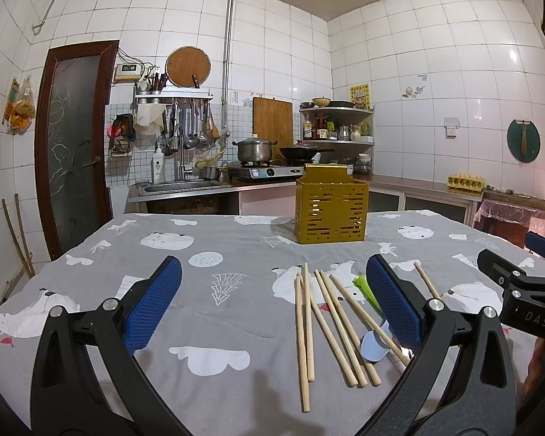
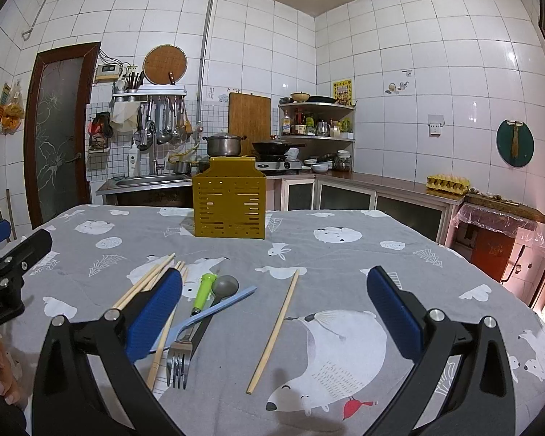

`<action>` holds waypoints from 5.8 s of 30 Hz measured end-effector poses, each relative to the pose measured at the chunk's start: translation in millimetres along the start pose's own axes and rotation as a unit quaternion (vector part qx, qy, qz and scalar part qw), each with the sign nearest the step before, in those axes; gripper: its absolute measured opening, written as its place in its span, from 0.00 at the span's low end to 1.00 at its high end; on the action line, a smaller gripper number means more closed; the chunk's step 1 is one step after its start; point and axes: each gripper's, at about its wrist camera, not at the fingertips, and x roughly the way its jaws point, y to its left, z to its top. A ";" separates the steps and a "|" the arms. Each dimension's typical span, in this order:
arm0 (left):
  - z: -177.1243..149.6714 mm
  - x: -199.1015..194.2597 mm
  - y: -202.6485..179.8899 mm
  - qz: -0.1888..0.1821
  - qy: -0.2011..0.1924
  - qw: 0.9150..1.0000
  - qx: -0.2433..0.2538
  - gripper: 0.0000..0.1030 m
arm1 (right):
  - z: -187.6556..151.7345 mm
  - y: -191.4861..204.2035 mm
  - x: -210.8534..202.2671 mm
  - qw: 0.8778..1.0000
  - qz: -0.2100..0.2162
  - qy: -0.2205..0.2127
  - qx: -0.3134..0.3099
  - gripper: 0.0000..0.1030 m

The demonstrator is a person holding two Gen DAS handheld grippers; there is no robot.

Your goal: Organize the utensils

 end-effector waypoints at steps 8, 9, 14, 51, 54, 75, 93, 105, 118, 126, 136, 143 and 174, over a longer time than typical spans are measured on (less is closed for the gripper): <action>0.0 0.0 -0.3 0.000 0.000 1.000 0.001 0.95 | 0.7 0.3 -0.7 1.000 0.000 0.001 0.000 0.96; 0.0 -0.2 -0.2 0.000 0.000 1.000 0.001 0.95 | 0.7 0.2 -0.6 1.000 0.000 0.001 -0.001 0.96; 0.2 -0.1 -0.2 0.000 0.000 1.000 0.001 0.95 | 0.8 0.0 -0.8 1.000 0.000 0.000 0.000 0.96; 0.2 -0.2 -0.9 0.000 -0.001 1.000 0.002 0.95 | 2.9 -4.2 -1.0 1.000 -0.002 0.002 -0.002 0.96; 0.1 -0.2 -1.0 0.000 -0.001 1.000 0.002 0.95 | 2.7 -4.6 -1.0 1.000 -0.002 0.002 -0.001 0.96; 5.5 -2.6 -0.1 -0.002 -0.001 1.000 0.001 0.95 | 2.4 -3.0 -0.9 1.000 -0.002 0.001 -0.002 0.96; 6.3 -4.1 -1.5 -0.003 0.002 1.000 0.002 0.95 | 1.5 -4.5 -0.7 1.000 -0.002 0.003 -0.001 0.96; 6.4 -2.3 -4.1 -0.016 0.010 1.000 0.001 0.95 | -0.8 2.6 1.1 1.000 -0.005 0.003 -0.013 0.96; 41.5 41.6 6.5 -0.025 0.068 0.997 0.000 0.95 | 37.2 -9.5 33.4 1.000 -0.023 0.019 0.001 0.96; 49.7 124.7 11.5 -0.019 0.162 0.987 0.001 0.95 | 39.9 -24.4 107.1 0.993 -0.036 0.115 0.017 0.96; 20.5 193.2 12.6 -0.040 0.261 0.965 0.002 0.95 | 7.5 -43.5 177.0 0.973 -0.064 0.218 0.045 0.94; 4.8 212.5 13.4 -0.042 0.298 0.954 -0.002 0.90 | -0.7 -41.5 198.2 0.964 -0.075 0.253 0.034 0.86; -12.9 250.3 -7.4 -0.042 0.381 0.924 0.011 0.49 | -6.6 -34.1 237.4 0.944 -0.065 0.321 0.035 0.51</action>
